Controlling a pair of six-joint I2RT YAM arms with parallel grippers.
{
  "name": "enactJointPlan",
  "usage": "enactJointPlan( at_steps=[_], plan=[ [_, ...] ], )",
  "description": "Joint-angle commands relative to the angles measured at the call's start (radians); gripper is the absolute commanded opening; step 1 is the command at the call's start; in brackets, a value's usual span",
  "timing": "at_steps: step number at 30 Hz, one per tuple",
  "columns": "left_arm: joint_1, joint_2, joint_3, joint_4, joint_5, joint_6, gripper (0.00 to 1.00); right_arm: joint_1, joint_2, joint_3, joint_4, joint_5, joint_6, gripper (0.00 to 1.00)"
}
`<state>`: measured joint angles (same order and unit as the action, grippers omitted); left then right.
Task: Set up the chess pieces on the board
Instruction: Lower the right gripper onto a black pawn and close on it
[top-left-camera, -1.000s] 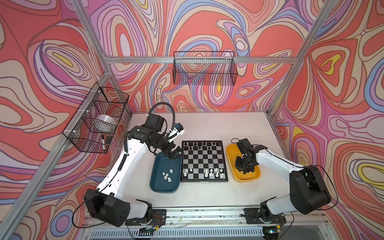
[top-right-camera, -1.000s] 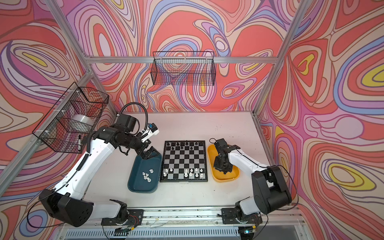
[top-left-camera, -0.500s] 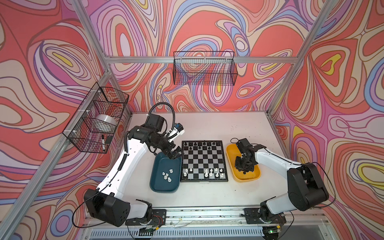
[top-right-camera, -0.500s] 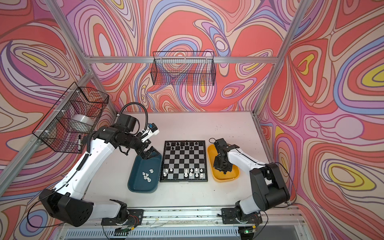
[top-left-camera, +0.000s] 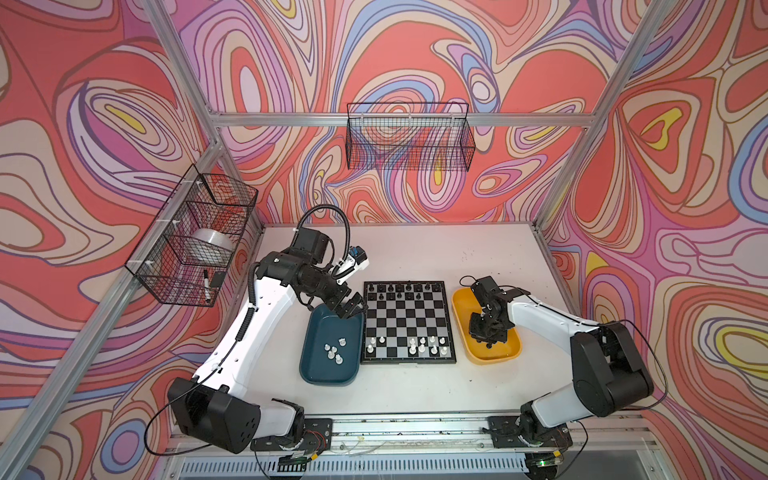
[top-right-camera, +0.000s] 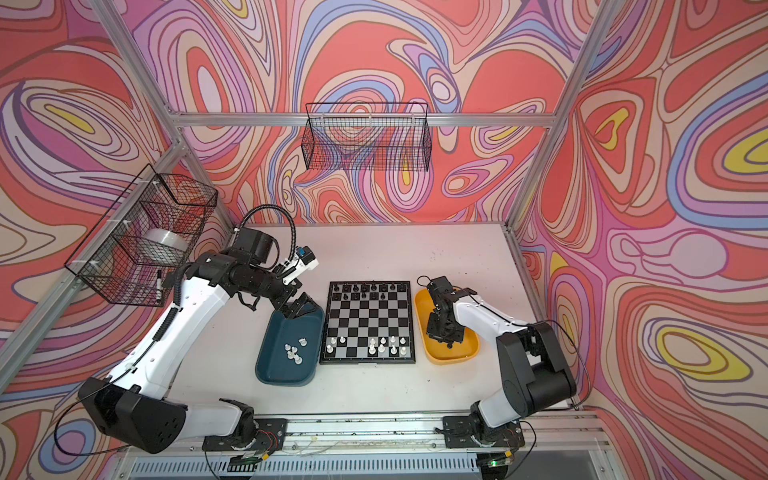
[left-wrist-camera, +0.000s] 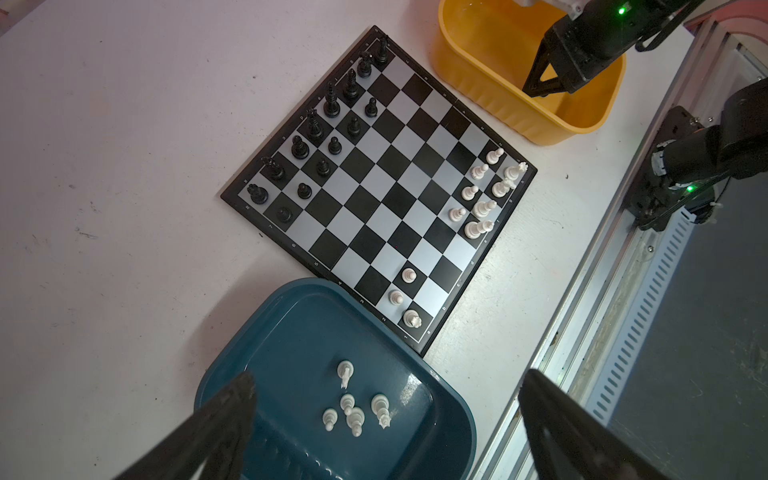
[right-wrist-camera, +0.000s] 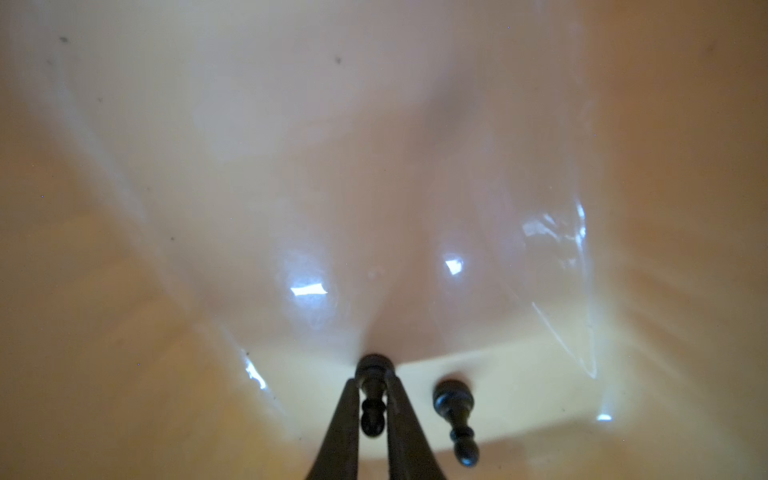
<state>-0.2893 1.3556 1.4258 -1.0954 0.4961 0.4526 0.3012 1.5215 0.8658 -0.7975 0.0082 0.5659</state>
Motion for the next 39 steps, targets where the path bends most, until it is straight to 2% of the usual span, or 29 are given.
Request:
enactJointPlan(
  at_steps=[1,15,39],
  plan=[
    [-0.007,-0.007,-0.015,-0.016,-0.005,0.016,0.99,-0.005,0.012,0.021,0.006,0.013,-0.006,0.14],
    [-0.006,-0.004,-0.017,-0.014,-0.01,0.016,0.99,-0.005,0.038,0.037,0.012,0.019,-0.019,0.15],
    [-0.005,-0.007,-0.025,-0.011,-0.021,0.017,0.99,-0.005,0.052,0.05,0.014,0.027,-0.031,0.1]
  ],
)
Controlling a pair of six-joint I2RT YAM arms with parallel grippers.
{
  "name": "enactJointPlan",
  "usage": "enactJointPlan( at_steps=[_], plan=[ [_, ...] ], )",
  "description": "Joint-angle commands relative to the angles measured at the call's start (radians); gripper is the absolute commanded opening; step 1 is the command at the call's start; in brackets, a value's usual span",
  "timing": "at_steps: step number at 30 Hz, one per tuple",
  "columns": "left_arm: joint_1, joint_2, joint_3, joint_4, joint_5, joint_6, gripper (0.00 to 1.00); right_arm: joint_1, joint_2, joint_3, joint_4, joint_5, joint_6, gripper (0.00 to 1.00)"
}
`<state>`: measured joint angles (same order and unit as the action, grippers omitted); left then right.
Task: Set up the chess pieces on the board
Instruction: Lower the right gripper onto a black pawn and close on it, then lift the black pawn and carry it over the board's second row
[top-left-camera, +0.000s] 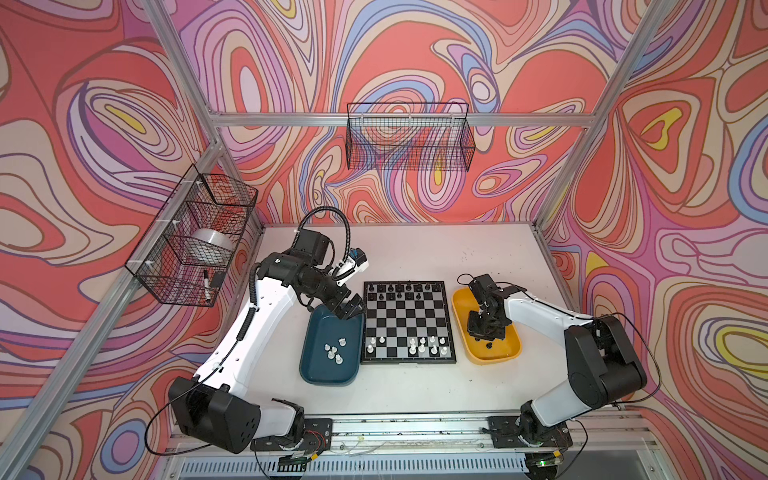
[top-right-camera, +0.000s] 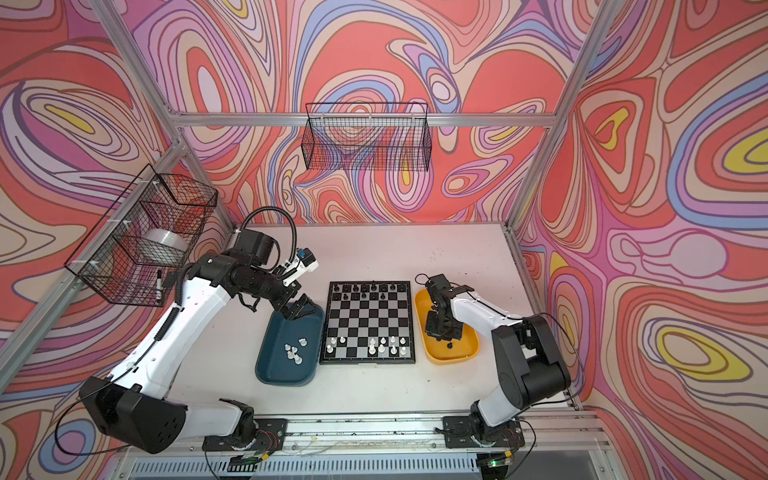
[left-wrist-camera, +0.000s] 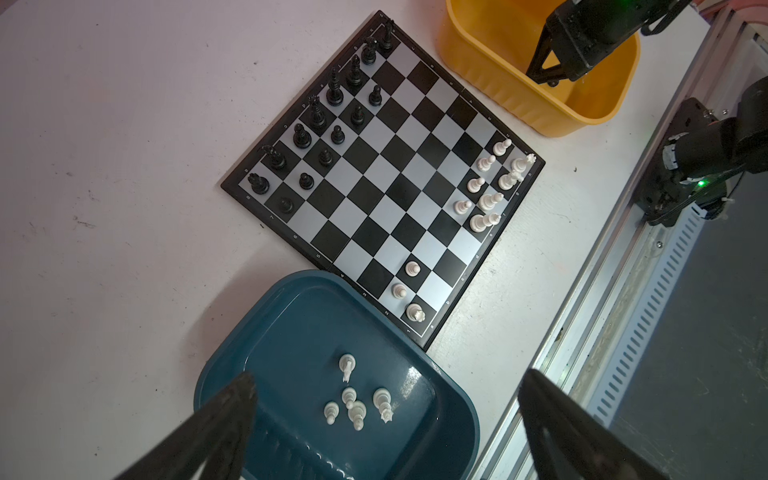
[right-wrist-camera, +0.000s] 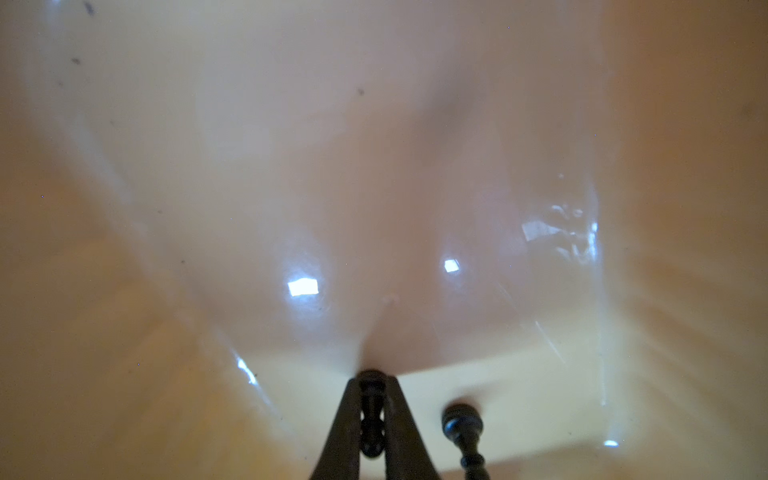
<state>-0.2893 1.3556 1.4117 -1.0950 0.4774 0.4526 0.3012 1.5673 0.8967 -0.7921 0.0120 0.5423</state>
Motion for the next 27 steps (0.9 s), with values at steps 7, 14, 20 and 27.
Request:
enactJointPlan(
  at_steps=[7,14,20,27],
  plan=[
    [-0.006,-0.009,-0.013,-0.01,-0.005,0.017,0.98,-0.005,0.01,0.035,-0.009,0.026,-0.017,0.1],
    [-0.005,-0.012,-0.02,-0.006,-0.008,0.017,0.98,-0.005,0.012,0.073,-0.052,0.036,-0.037,0.1],
    [-0.005,-0.016,-0.026,-0.003,-0.013,0.017,0.99,-0.005,0.01,0.11,-0.08,0.042,-0.049,0.1],
    [-0.005,-0.019,-0.031,0.001,-0.011,0.015,0.98,-0.005,0.007,0.154,-0.114,0.043,-0.065,0.1]
  ],
)
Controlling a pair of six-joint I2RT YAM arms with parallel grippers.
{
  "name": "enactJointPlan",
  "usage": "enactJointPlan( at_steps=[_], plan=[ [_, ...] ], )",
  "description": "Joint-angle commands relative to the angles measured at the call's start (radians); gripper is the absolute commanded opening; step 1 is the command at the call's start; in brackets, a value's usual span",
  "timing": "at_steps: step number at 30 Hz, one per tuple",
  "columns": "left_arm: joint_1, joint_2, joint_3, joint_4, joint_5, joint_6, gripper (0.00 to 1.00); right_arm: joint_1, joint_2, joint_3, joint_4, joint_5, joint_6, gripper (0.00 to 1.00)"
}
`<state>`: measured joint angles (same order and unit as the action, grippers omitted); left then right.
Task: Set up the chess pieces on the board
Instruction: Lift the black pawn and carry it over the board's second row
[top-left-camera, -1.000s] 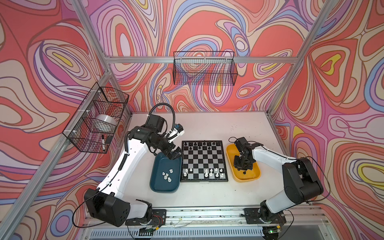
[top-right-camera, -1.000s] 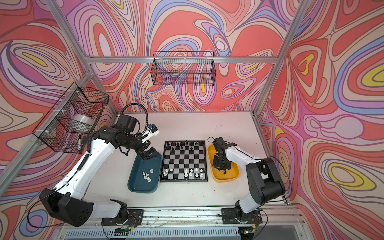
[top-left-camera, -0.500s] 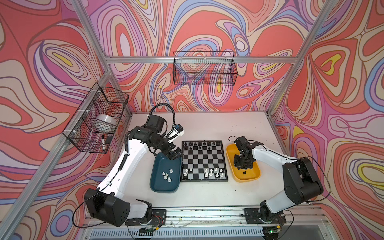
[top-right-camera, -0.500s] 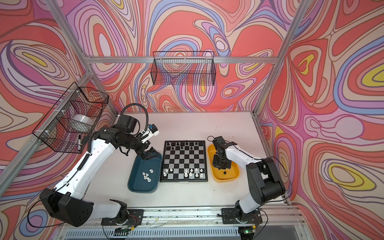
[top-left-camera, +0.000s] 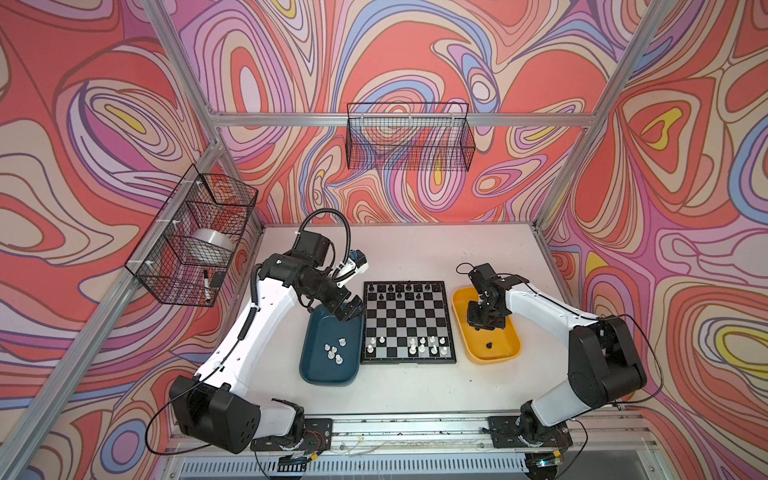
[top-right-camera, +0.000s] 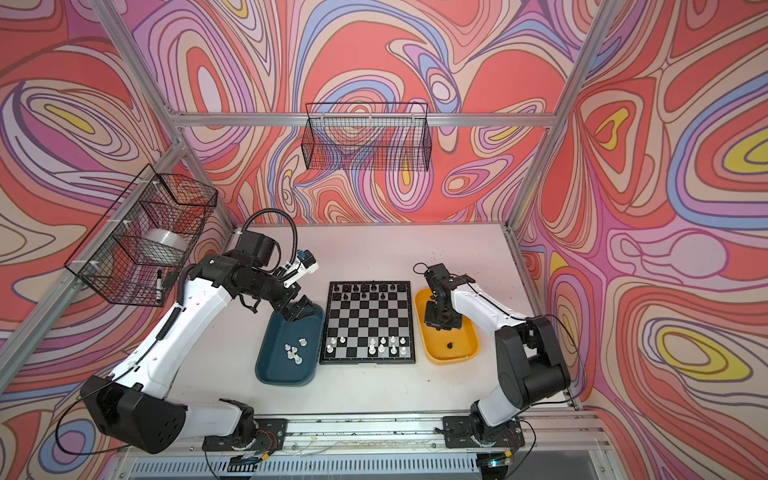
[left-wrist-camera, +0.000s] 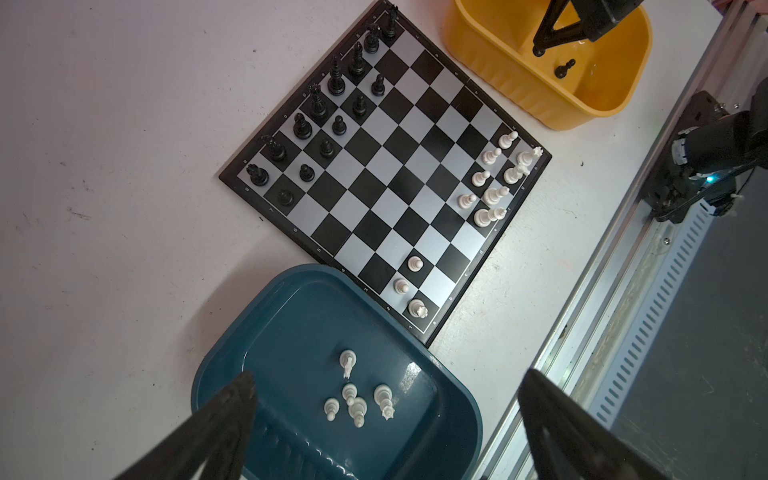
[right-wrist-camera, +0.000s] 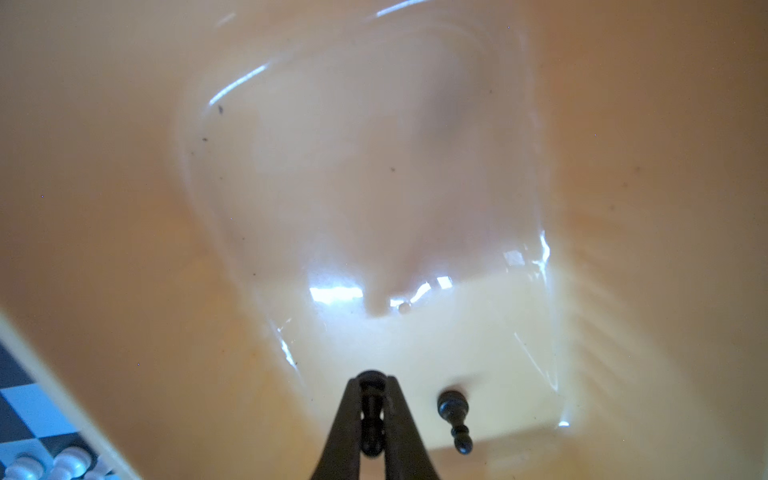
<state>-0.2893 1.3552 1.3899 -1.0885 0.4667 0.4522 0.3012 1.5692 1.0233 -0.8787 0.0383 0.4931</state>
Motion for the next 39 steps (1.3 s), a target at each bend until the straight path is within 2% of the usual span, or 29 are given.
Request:
enactJointPlan(
  at_steps=[1,8,17,26,39],
  plan=[
    [-0.005,-0.019,-0.009,-0.004,0.001,0.014,0.98,-0.004,0.005,0.037,-0.035,0.017,-0.017,0.1],
    [-0.006,-0.025,-0.014,-0.003,0.001,0.016,0.98,0.006,0.017,0.093,-0.065,0.023,-0.027,0.1],
    [-0.006,-0.029,-0.018,0.002,-0.004,0.014,0.98,0.064,0.081,0.242,-0.115,0.037,-0.036,0.1],
    [-0.006,-0.031,-0.017,0.007,0.002,0.014,0.98,0.152,0.212,0.425,-0.11,0.028,-0.029,0.1],
    [-0.006,-0.044,-0.005,0.003,-0.018,0.014,0.98,0.194,0.395,0.587,-0.073,0.001,-0.041,0.1]
  ],
)
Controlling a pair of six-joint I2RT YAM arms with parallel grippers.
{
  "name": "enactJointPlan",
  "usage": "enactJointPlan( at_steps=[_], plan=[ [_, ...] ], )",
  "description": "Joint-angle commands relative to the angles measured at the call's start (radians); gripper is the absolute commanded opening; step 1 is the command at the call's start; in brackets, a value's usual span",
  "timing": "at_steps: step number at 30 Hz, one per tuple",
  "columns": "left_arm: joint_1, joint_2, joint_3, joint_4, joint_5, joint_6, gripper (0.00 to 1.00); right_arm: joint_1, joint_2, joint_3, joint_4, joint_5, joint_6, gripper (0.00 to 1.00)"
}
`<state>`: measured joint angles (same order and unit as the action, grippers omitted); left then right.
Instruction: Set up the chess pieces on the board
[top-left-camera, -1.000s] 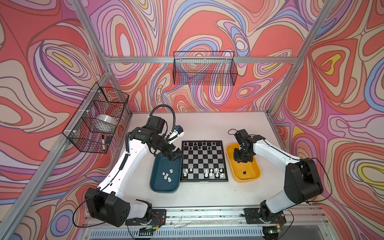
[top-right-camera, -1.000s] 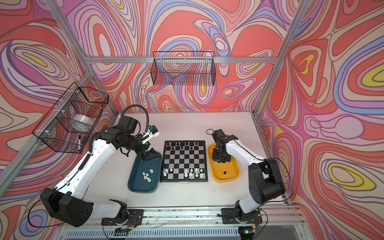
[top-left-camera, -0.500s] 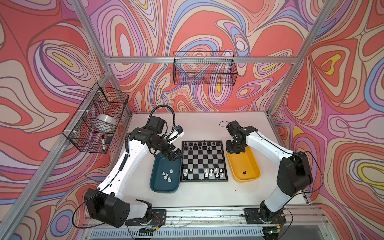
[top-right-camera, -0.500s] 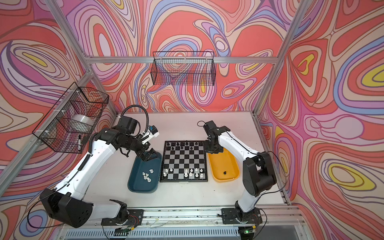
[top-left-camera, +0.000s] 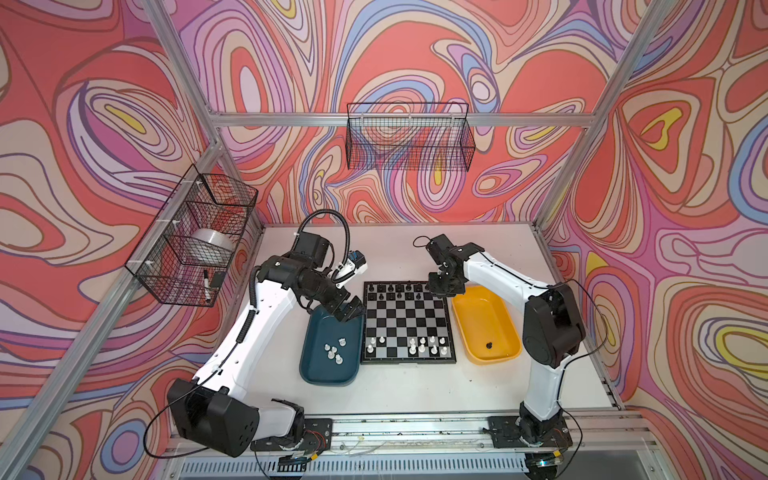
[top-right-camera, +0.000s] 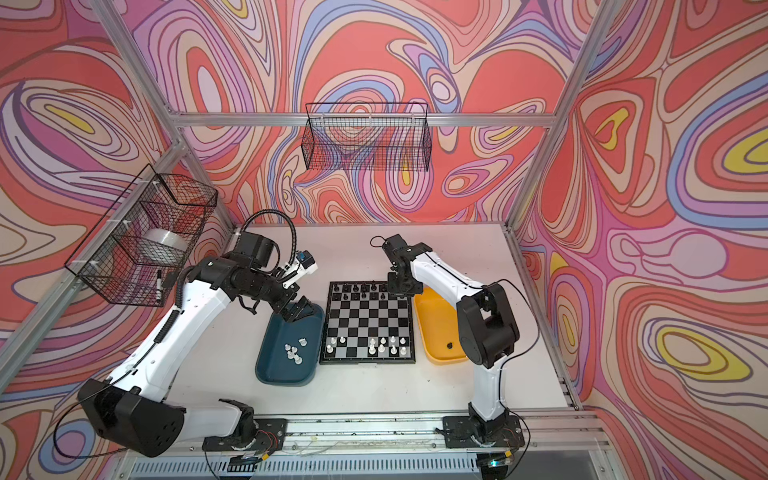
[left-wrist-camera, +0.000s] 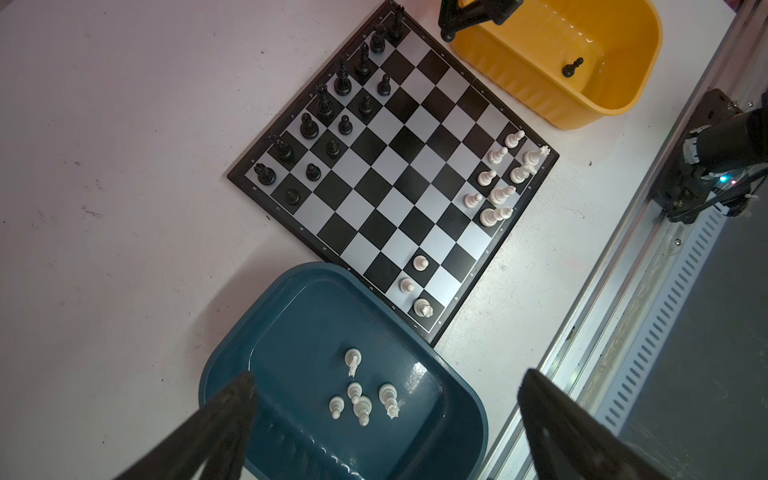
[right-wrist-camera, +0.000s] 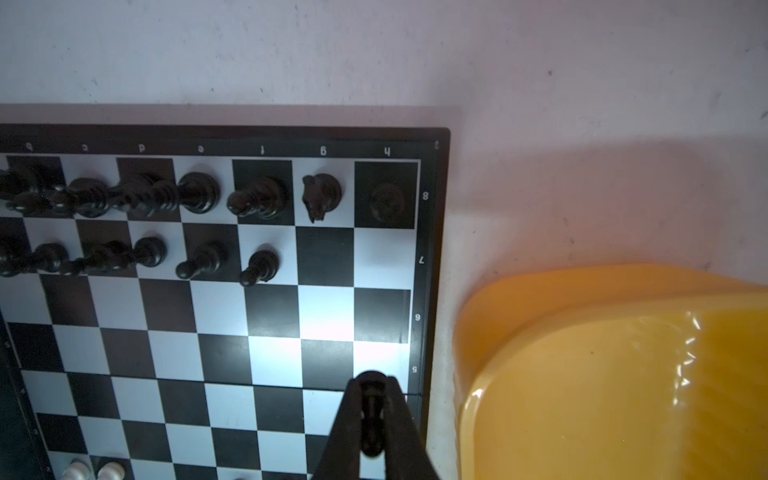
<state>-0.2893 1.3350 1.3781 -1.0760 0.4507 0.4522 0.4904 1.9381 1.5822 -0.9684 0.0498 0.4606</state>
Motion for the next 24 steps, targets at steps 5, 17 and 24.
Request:
enactJointPlan(
  at_steps=[5,17,24],
  plan=[
    [-0.006,-0.022,0.011,-0.011,0.003,0.015,0.98,0.008,0.049,0.037,0.034,-0.016,-0.008,0.1],
    [-0.006,-0.02,0.01,-0.015,0.003,0.014,0.98,0.014,0.107,0.072,0.053,-0.027,-0.013,0.1],
    [-0.005,-0.019,0.009,-0.013,0.0,0.015,0.98,0.016,0.142,0.094,0.06,-0.033,-0.015,0.1]
  ],
)
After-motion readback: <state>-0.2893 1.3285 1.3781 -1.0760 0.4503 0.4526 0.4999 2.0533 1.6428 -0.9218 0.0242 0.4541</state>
